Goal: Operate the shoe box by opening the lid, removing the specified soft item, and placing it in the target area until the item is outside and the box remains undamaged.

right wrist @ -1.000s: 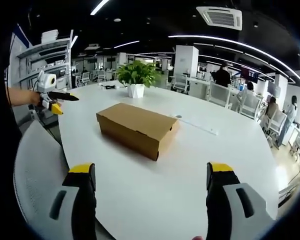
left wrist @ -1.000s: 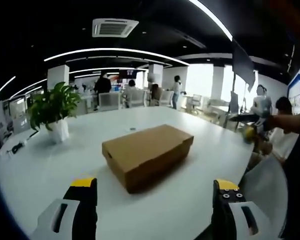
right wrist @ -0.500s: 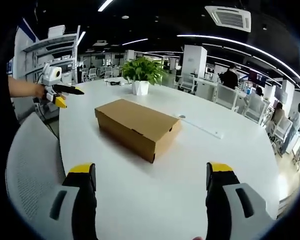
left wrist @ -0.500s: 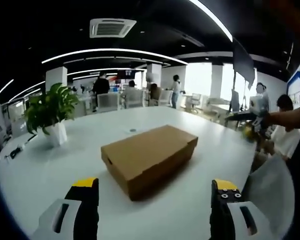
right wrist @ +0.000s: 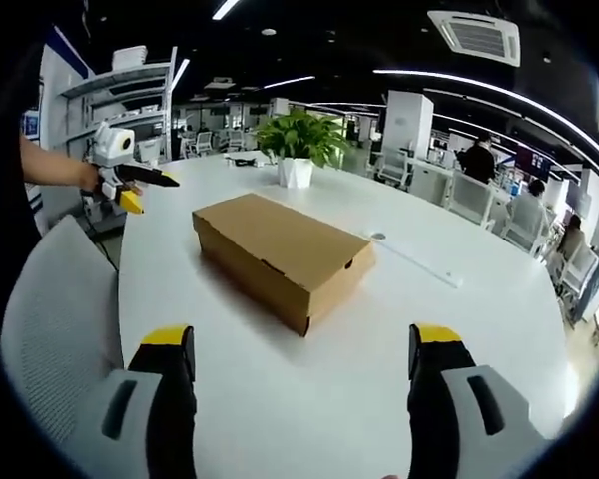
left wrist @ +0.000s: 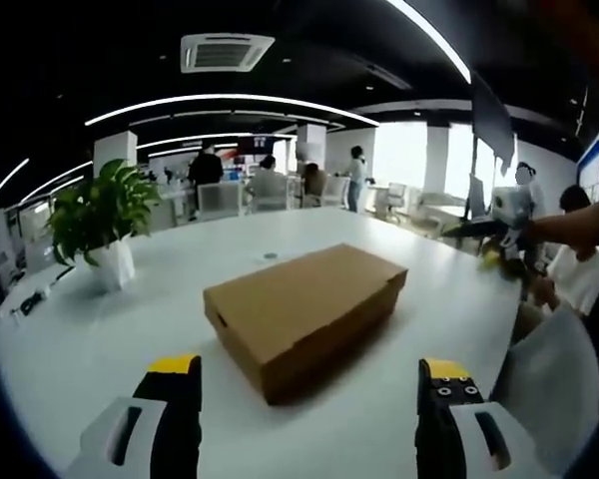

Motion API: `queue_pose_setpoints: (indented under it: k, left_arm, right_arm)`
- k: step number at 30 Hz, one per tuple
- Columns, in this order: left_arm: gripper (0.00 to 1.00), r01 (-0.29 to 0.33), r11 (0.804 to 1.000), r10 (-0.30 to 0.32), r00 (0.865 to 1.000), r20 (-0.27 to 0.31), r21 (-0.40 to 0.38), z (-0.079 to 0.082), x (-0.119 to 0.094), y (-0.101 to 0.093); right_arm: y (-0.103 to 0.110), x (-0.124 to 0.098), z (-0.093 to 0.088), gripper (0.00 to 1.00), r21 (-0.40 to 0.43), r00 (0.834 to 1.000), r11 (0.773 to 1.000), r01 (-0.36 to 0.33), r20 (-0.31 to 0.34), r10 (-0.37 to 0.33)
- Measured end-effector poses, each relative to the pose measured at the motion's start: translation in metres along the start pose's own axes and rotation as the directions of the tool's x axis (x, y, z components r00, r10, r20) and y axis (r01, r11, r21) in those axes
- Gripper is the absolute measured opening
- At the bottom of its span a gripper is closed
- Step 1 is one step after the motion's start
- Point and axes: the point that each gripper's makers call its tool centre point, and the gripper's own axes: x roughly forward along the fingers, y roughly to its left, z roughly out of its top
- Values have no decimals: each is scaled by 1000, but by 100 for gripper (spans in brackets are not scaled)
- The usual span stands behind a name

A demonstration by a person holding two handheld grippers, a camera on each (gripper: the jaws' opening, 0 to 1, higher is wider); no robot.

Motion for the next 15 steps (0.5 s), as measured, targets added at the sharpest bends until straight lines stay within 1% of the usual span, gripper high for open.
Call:
queue_pose_setpoints:
  k: [6, 11, 15]
  left_arm:
    - [85, -22, 1000, 22, 1000, -5, 10, -1, 9, 10]
    - [81, -32, 999, 32, 999, -13, 18, -3, 17, 15]
    - [76, -46, 999, 46, 999, -6, 18, -5, 25, 26]
  right_arm:
    - [-4, 17, 3, 79, -21, 1000, 999, -28, 10, 28]
    - [-7, 32, 4, 74, -37, 998, 998, -53, 14, 53]
    - [-8, 43, 5, 70, -50, 997, 996, -72, 13, 73]
